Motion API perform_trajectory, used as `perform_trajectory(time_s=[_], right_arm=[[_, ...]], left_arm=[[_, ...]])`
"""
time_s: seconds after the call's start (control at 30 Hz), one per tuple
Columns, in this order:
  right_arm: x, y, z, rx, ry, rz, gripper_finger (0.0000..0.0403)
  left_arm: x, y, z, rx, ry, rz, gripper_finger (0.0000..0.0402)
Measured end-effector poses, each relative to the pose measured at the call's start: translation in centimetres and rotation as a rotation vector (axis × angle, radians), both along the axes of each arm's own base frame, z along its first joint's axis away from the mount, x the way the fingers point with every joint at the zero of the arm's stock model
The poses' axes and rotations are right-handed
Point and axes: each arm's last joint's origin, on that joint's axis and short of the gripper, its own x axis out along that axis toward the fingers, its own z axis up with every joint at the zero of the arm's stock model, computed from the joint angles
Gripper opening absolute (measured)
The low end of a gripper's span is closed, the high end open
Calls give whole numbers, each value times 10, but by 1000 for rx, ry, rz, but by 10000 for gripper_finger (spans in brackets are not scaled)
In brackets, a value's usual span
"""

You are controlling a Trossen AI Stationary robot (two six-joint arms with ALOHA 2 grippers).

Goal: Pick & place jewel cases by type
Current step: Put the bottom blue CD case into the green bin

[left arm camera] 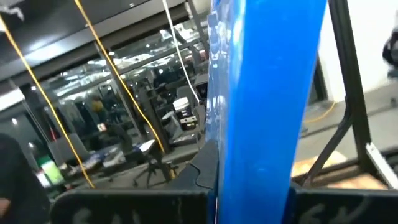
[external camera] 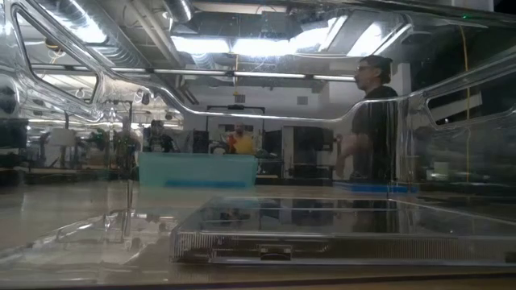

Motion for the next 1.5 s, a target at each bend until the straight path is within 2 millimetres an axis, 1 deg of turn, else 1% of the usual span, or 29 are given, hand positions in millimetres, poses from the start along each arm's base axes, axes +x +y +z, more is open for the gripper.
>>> perform_trajectory(time_s=[0.27, 0.6, 0.8, 1.1, 1.5], right_arm=[[0, 0, -1, 53, -6, -2, 10], [0, 0, -6, 93, 33, -6, 10], [0, 0, -6, 117, 27, -8, 10], [0, 0, -6, 119, 26, -8, 10], [0, 0, -6, 119, 27, -9, 10]], left_arm=[[0, -12, 1, 210, 61, 49, 4], [3, -32, 0, 582, 109, 180, 4], [4, -41, -1, 724, 141, 234, 4], [10, -59, -4, 982, 191, 256, 4], [13, -85, -5, 1304, 189, 245, 5]])
